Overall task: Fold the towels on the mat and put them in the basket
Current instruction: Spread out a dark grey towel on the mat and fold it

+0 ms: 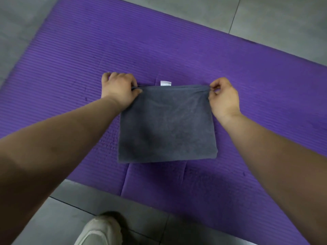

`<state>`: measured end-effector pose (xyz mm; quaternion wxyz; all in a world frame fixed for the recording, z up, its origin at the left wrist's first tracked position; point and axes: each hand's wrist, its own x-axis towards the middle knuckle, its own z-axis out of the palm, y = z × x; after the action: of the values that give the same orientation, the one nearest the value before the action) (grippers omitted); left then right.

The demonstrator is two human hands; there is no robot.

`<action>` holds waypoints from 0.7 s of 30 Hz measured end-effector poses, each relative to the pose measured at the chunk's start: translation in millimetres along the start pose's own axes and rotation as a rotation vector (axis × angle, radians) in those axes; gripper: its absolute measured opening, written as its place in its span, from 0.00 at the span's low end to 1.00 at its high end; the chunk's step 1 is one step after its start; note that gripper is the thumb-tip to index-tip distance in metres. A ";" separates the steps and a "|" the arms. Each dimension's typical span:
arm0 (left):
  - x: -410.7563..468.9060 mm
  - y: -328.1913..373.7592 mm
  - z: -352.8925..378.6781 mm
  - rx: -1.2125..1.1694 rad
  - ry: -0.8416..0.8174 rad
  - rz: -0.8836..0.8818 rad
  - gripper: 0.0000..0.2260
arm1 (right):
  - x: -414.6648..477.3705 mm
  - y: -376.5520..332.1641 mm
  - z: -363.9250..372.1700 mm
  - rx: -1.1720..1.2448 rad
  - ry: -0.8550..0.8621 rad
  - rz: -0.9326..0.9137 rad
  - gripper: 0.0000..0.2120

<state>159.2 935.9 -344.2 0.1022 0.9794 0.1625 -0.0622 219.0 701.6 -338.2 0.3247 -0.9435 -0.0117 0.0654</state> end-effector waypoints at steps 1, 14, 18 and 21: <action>-2.7 -2.9 2.6 0.006 0.012 -0.018 0.14 | -2.8 1.0 -0.1 0.028 -0.016 -0.014 0.15; -138.3 -56.4 36.8 0.047 -0.108 0.599 0.38 | -75.4 75.1 -24.1 -0.720 -0.411 -0.939 0.39; -130.1 -58.7 34.4 0.041 -0.072 0.549 0.29 | -66.8 61.1 -21.7 -0.680 -0.419 -0.958 0.30; -128.8 -60.7 29.3 0.023 0.020 0.585 0.23 | -74.7 53.6 -26.7 -0.673 -0.419 -0.948 0.23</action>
<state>15.6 946.2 -363.6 0.1030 0.9863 -0.1268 -0.0223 147.4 638.1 -341.7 -0.0061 -0.8534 -0.5134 0.0907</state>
